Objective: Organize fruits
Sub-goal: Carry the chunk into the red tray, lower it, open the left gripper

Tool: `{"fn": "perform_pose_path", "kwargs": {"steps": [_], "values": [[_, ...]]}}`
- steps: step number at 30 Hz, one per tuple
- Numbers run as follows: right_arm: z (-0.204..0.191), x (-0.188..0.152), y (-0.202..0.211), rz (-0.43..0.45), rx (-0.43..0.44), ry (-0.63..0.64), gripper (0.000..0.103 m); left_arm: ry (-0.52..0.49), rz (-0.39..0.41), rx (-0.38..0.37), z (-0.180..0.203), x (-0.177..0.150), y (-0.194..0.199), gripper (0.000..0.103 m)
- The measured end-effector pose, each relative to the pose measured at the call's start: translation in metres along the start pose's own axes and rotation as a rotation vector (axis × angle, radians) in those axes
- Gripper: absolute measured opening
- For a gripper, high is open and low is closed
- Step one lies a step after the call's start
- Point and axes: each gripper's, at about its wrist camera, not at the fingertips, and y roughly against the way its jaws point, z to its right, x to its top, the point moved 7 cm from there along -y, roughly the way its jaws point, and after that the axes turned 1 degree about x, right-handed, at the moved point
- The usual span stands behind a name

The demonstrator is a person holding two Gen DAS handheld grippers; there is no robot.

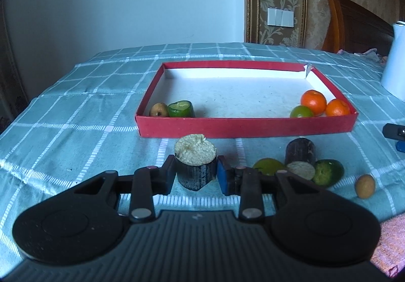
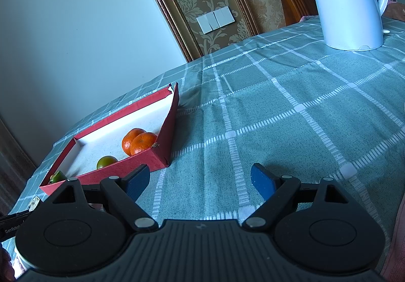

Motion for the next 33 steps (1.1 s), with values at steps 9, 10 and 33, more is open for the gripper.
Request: {"fn": "perform_pose_path", "kwargs": {"steps": [9,10,33], "values": [[0.0,0.0,0.0,0.0,0.001,-0.001,0.087,-0.017,0.022,0.002,0.002,0.023,-0.002,0.031],[0.0,0.0,0.0,0.0,0.001,-0.001,0.087,-0.02,0.027,0.002,0.004,0.028,-0.003,0.031],[0.0,0.0,-0.002,-0.007,0.016,-0.001,0.091,-0.052,-0.012,0.022,0.027,0.061,-0.083,0.031]]}}
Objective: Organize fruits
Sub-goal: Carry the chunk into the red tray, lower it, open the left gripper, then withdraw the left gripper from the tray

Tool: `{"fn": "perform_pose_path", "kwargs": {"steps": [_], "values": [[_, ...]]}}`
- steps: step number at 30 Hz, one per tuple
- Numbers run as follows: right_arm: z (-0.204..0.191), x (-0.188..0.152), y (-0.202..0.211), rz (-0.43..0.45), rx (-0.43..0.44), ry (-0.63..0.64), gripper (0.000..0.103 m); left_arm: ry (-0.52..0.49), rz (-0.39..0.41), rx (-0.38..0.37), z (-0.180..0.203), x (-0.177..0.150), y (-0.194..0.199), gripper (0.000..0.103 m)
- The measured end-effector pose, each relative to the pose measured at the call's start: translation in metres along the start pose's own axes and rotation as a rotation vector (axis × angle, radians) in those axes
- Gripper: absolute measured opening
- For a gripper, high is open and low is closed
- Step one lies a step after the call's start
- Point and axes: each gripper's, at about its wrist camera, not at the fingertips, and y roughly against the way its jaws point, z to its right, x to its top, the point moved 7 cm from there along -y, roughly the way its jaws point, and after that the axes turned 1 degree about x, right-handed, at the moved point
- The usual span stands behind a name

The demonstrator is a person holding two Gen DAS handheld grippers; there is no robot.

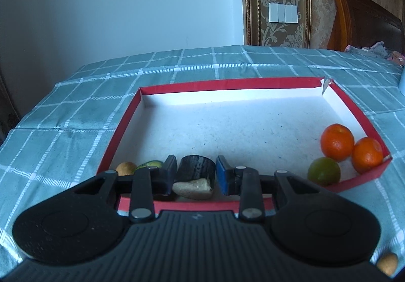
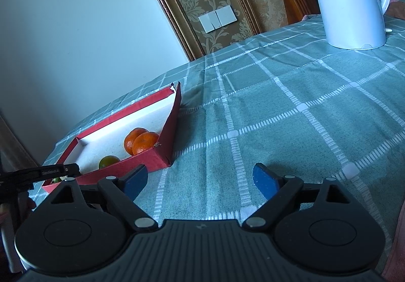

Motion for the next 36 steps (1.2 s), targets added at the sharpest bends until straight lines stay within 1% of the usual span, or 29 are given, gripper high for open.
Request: {"fn": "perform_pose_path", "kwargs": {"steps": [2,7,21,22,23,24,25,26,27,28,29,31,36], "values": [[0.001,0.0,0.001,0.0,0.002,-0.001,0.091,0.004,-0.009,0.0,0.0,-0.001,-0.003,0.031],[0.001,0.0,0.0,0.0,0.002,0.0,0.091,-0.016,0.0,0.012,0.002,-0.003,-0.003,0.031],[0.0,0.0,0.0,0.0,0.003,-0.001,0.092,-0.013,0.001,0.01,0.0,-0.003,-0.008,0.032],[0.0,0.0,0.0,0.0,0.003,-0.001,0.092,-0.025,0.001,0.006,0.002,-0.003,-0.008,0.037],[0.0,0.0,0.0,0.0,0.003,-0.001,0.092,-0.035,0.001,-0.004,0.003,-0.004,-0.006,0.05],[0.0,0.0,0.0,0.0,0.003,-0.001,0.092,-0.043,0.011,-0.013,0.004,-0.004,-0.003,0.058],[0.0,0.0,0.0,0.0,0.003,-0.001,0.092,-0.049,0.024,-0.026,0.006,-0.003,0.002,0.072],[0.0,0.0,0.0,0.0,0.003,-0.002,0.092,-0.052,0.038,-0.045,0.007,-0.003,0.007,0.08],[0.0,0.0,0.0,0.0,0.003,-0.001,0.092,-0.058,0.051,-0.046,0.008,-0.003,0.012,0.084],[0.0,0.0,0.0,0.0,0.003,-0.001,0.092,-0.068,0.064,-0.038,0.007,-0.004,0.017,0.09],[0.0,0.0,0.0,0.0,0.003,-0.001,0.092,-0.079,0.077,-0.031,0.006,-0.005,0.023,0.09],[0.0,0.0,0.0,0.0,0.003,-0.002,0.092,-0.091,0.087,-0.041,0.002,-0.008,0.032,0.09],[0.0,0.0,0.0,0.0,0.003,-0.002,0.092,-0.062,0.086,-0.038,-0.022,-0.022,0.055,0.09]]}}
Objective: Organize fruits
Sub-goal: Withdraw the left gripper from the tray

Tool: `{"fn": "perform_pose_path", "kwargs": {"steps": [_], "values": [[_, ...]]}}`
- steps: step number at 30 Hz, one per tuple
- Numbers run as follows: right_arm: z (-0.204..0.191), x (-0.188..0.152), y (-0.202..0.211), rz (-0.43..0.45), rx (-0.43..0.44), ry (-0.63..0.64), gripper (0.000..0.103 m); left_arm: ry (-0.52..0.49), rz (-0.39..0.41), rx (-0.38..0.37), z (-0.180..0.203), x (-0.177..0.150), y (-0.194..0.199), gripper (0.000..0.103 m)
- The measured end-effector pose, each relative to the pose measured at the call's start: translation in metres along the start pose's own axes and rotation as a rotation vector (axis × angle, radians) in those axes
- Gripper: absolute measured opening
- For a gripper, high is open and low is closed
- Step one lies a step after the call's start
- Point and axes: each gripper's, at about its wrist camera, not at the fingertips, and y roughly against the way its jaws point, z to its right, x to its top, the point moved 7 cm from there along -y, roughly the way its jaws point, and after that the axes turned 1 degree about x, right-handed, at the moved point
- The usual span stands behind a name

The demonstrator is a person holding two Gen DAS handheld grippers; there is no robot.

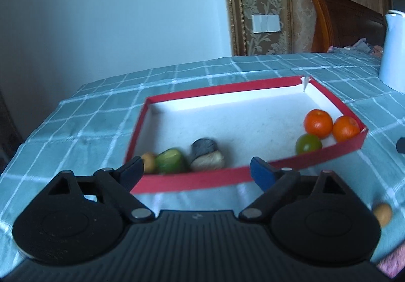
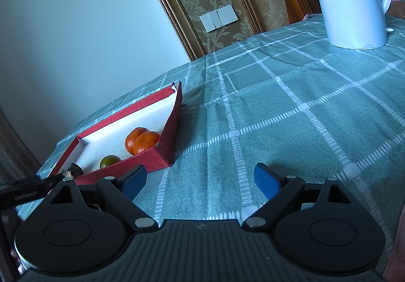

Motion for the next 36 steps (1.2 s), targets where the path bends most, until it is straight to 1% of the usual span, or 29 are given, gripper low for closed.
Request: {"fn": "perform_pose_path", "kwargs": {"steps": [3,5,9,12,13,14,15,17,19,24,29,33,36], "values": [[0.0,0.0,0.0,0.0,0.0,0.0,0.092,0.049,-0.016,0.004,-0.017,-0.011,0.01,0.09],[0.0,0.0,0.0,0.0,0.0,0.0,0.092,0.073,-0.024,0.021,-0.026,-0.018,0.014,0.09],[0.0,0.0,0.0,0.0,0.0,0.0,0.092,0.138,-0.057,0.03,-0.034,-0.033,0.015,0.091],[0.0,0.0,0.0,0.0,0.0,0.0,0.092,0.136,-0.067,0.046,-0.033,-0.043,0.01,0.091],[0.0,0.0,0.0,0.0,0.0,0.0,0.092,0.134,-0.076,0.057,-0.033,-0.047,0.007,0.091],[0.0,0.0,0.0,0.0,0.0,0.0,0.092,0.14,-0.101,0.05,-0.033,-0.049,0.005,0.091],[0.0,0.0,0.0,0.0,0.001,-0.001,0.092,0.156,-0.101,0.045,-0.035,-0.049,0.005,0.091],[0.0,0.0,0.0,0.0,0.001,-0.001,0.092,0.178,-0.091,0.043,-0.038,-0.05,0.006,0.099],[0.0,0.0,0.0,-0.001,0.0,0.001,0.092,0.19,-0.092,0.04,-0.04,-0.05,0.007,0.1],[0.0,0.0,0.0,0.0,0.002,-0.002,0.092,0.215,-0.105,0.03,-0.043,-0.051,0.005,0.1],[0.0,-0.001,0.0,-0.002,-0.003,0.01,0.093,0.253,-0.096,0.035,-0.048,-0.052,0.006,0.1],[-0.007,-0.002,0.001,-0.003,-0.013,0.052,0.093,0.274,-0.097,0.042,-0.052,-0.052,0.006,0.1],[-0.02,-0.004,0.007,0.002,-0.027,0.118,0.093,0.28,-0.094,0.051,-0.054,-0.052,0.007,0.101]]}}
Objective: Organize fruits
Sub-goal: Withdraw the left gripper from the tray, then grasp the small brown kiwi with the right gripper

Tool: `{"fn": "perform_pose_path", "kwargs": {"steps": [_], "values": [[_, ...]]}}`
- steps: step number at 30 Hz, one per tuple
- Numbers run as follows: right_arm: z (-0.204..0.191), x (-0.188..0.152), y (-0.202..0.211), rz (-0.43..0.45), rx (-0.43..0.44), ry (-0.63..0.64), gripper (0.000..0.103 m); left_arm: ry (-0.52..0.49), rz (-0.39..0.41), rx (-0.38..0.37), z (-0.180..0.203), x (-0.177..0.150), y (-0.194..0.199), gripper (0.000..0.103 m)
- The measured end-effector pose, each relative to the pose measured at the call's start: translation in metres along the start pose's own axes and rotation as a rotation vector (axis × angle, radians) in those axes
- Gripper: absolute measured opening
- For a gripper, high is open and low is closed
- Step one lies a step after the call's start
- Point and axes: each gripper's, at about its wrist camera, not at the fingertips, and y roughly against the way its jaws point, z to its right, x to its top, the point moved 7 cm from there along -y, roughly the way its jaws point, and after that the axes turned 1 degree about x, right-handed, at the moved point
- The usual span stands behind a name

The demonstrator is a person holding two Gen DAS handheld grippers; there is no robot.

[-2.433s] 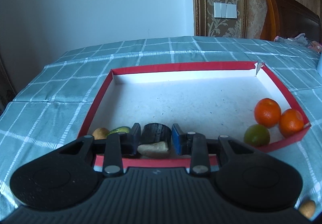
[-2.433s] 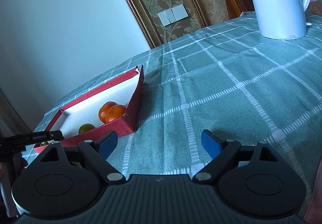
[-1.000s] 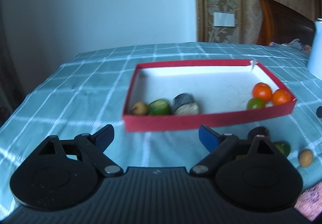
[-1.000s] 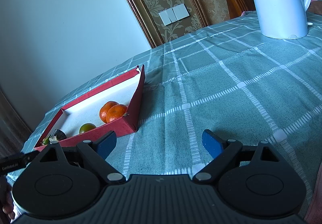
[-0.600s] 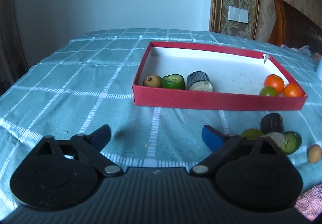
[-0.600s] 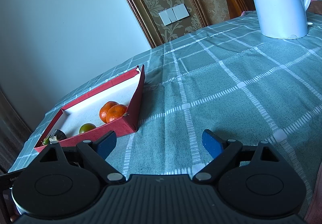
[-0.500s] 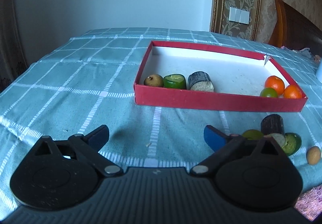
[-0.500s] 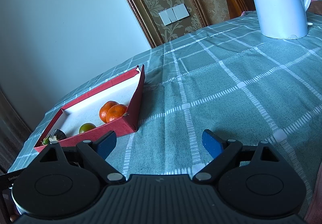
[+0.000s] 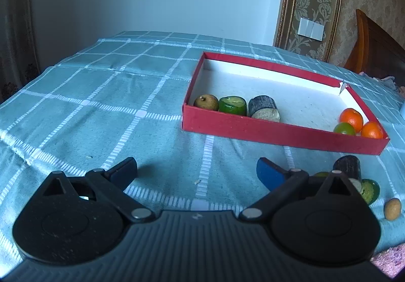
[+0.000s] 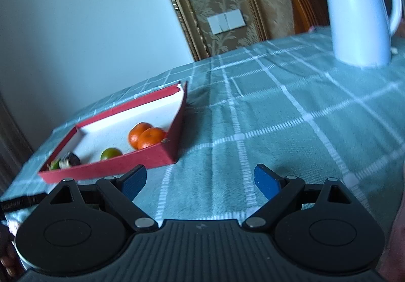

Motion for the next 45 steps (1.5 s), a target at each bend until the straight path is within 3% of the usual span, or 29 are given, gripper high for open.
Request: {"fn": "perform_pose_path", "kwargs": {"steps": [9,15,19,30,36,41,45], "values": [[-0.058,-0.008,0.03,-0.008,0.088,0.186,0.093,0.015,0.009,0.005,-0.003,0.001,0.002,0.103],[-0.087,-0.029,0.032,-0.036,0.072,0.363,0.091,0.014,0.012,0.0,-0.002,0.001,0.002,0.103],[-0.097,-0.045,0.025,-0.086,0.085,0.421,0.055,0.011,0.012,-0.006,-0.001,0.001,0.003,0.103],[-0.094,-0.054,0.007,-0.163,0.082,0.405,0.043,0.008,0.017,-0.013,0.0,0.001,0.003,0.103],[-0.096,-0.055,0.006,-0.16,0.063,0.422,0.04,0.008,0.017,-0.013,0.0,0.001,0.003,0.103],[-0.101,-0.057,0.007,-0.154,0.06,0.441,0.026,0.009,0.017,-0.013,0.0,0.001,0.003,0.103],[-0.102,-0.058,0.007,-0.15,0.054,0.436,0.024,0.008,0.016,-0.014,0.0,0.001,0.003,0.103]]}}
